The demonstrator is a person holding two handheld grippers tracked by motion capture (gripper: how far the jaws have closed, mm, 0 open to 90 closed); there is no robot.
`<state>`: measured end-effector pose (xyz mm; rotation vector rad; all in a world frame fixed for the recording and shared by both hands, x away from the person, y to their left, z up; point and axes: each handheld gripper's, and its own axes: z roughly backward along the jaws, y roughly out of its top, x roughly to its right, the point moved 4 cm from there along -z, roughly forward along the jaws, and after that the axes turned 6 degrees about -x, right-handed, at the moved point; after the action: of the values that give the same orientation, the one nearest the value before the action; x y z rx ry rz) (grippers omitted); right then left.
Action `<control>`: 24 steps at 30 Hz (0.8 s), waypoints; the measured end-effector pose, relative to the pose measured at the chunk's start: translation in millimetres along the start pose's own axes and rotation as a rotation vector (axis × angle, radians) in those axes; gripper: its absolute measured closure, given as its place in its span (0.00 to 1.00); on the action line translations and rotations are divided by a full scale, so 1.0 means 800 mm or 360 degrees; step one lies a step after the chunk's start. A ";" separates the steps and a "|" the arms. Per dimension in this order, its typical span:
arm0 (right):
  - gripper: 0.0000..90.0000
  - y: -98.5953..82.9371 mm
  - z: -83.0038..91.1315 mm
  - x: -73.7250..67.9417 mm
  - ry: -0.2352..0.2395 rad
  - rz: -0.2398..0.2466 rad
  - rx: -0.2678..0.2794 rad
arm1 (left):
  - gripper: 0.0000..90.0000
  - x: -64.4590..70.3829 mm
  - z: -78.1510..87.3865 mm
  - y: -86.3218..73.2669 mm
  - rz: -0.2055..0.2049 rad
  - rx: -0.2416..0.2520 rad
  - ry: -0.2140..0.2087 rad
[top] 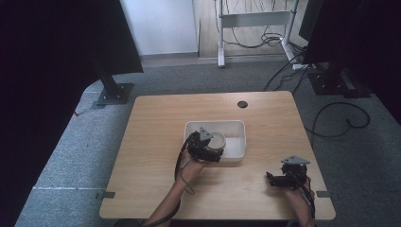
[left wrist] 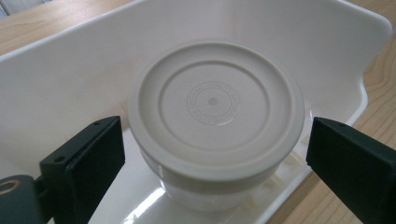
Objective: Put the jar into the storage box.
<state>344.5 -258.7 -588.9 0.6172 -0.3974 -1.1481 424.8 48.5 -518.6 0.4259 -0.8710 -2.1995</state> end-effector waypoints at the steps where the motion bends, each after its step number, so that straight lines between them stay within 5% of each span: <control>1: 0.01 0.000 0.000 0.000 0.0000 0.0000 0.0000 | 0.05 0.000 0.001 -0.001 -0.0001 -0.0002 0.0001; 24: 0.01 0.000 0.000 0.000 0.0000 0.0000 0.0000 | 0.05 0.002 0.035 -0.016 -0.0040 0.0052 -0.0066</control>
<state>344.5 -258.7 -588.9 0.6172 -0.3975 -1.1478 402.7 66.7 -508.0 0.4105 -0.9294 -2.2269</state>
